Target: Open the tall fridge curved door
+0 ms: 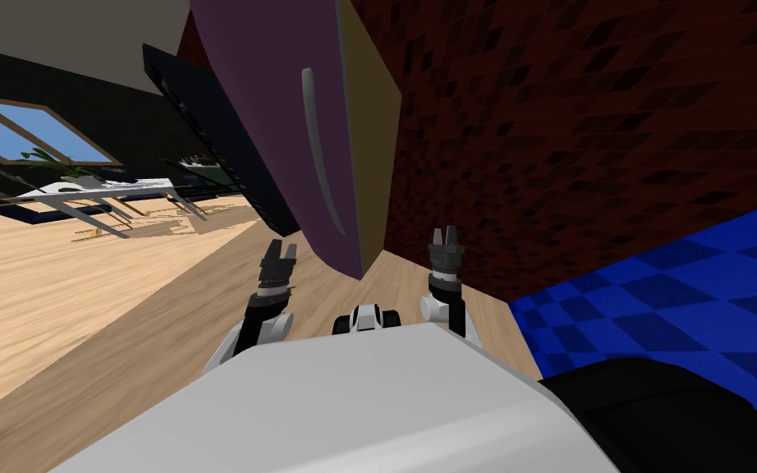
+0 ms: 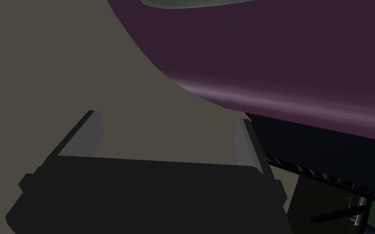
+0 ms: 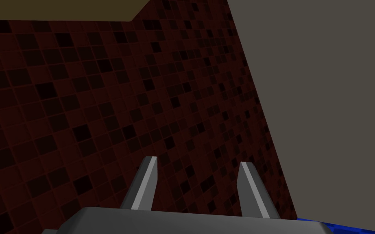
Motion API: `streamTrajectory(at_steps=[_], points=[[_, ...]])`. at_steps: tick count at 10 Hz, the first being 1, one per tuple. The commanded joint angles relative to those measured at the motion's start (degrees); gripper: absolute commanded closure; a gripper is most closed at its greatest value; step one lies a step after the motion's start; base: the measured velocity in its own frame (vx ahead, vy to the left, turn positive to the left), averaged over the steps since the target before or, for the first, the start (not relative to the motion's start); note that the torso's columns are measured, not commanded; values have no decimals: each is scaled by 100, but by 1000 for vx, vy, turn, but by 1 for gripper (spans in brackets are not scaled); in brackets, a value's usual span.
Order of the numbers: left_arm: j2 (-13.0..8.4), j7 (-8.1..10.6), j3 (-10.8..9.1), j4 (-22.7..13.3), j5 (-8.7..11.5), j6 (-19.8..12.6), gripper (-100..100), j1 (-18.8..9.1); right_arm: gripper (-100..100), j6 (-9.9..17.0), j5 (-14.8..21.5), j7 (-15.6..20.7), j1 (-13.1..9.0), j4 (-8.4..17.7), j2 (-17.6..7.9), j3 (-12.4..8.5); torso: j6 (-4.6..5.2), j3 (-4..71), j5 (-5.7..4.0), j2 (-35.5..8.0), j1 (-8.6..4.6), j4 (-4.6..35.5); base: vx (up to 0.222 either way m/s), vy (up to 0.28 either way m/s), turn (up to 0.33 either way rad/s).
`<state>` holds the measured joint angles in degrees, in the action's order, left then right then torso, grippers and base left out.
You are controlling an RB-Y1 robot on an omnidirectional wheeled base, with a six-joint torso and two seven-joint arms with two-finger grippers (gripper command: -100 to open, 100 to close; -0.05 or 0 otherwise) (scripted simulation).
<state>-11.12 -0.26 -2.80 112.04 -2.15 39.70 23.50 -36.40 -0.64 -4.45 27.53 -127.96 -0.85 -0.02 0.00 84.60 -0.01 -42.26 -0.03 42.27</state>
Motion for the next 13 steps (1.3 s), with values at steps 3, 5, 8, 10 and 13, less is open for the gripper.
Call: streamTrajectory(at_steps=[3, 5, 8, 10, 13], points=[[-89, -250, -116, -758, -107, 214, -100, -242, 0, 0, 0, 0, 0, 0, 0, 0, 0, -6, 1, -8, 4, 3, 84, -46, 25], [-117, -421, -195, -1155, -179, 369, -100, -411, 0, 0, 0, 0, 0, 0, 0, 0, -1, 2, 2, 6, 6, 0, 127, -44, 42], [-122, -508, -236, -1544, -216, 449, -100, -498, 0, 0, 0, 0, 0, 0, 0, 0, 0, -4, 2, -4, 6, 2, 100, -35, 17], [-122, -596, -277, -1809, -253, 529, -100, -586, 0, 0, 0, 0, 0, 0, 0, 0, 0, -11, 0, -14, 0, 5, 64, -42, 21], [-108, -771, -359, -2338, -328, 690, -100, -761, 0, 0, 0, 0, 0, 0, 0, 0, 0, 7, 0, 14, 0, -3, 97, -42, 28]])
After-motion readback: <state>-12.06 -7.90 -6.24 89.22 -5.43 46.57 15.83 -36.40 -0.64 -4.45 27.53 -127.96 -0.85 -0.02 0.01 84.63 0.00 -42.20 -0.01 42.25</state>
